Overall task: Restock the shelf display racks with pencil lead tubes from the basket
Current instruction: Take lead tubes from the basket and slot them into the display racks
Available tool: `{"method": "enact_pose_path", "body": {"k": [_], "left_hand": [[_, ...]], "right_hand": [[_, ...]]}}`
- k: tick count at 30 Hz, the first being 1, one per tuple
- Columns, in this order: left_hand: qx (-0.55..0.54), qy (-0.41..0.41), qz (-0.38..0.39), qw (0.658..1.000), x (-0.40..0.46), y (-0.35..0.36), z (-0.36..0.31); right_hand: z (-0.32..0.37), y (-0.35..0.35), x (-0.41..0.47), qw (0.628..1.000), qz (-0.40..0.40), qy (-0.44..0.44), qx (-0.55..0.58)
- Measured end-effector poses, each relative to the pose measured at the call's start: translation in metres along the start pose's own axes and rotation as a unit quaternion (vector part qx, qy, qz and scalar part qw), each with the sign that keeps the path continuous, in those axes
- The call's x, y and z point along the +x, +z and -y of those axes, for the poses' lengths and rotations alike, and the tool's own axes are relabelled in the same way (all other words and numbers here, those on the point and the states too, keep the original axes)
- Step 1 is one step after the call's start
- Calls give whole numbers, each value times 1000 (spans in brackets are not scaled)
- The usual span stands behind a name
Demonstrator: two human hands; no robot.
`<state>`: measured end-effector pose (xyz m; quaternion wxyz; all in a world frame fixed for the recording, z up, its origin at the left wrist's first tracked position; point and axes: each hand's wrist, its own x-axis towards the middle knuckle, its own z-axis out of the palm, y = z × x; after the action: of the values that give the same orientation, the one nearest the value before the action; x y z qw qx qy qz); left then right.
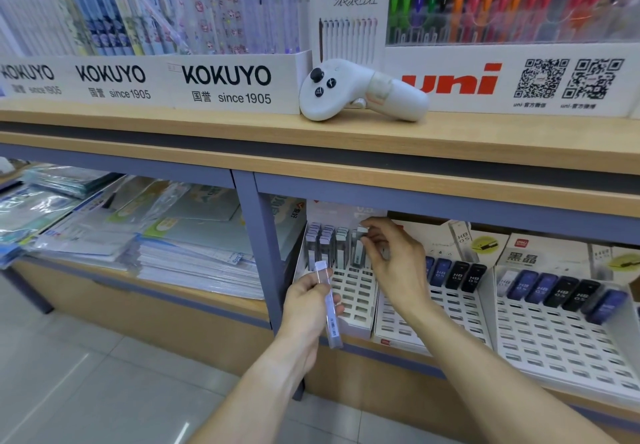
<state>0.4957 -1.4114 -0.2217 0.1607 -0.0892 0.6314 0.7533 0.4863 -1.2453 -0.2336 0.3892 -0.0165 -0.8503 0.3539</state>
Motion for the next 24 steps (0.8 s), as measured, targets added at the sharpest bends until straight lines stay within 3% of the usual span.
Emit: {"method": "enact_pose_path", "body": {"k": [10,15,20,22,24], "left_hand": [[-1,7,7,1000,3,0,2],[-23,10,9,1000,2,-2,1],[-44,17,8,999,0,-2,0],[-48,22,8,999,-2,-2,-1],[-44,26,7,999,-3,-3,-2]], "right_hand": [[5,0,-2,999,37,-12,7],[-4,5,-1,997,30,-21,-69],[5,4,-3,987,77,-31,-139],[12,2,-3,990,64,-26,-123],[23,-5,-7,997,55,32,-37]]}}
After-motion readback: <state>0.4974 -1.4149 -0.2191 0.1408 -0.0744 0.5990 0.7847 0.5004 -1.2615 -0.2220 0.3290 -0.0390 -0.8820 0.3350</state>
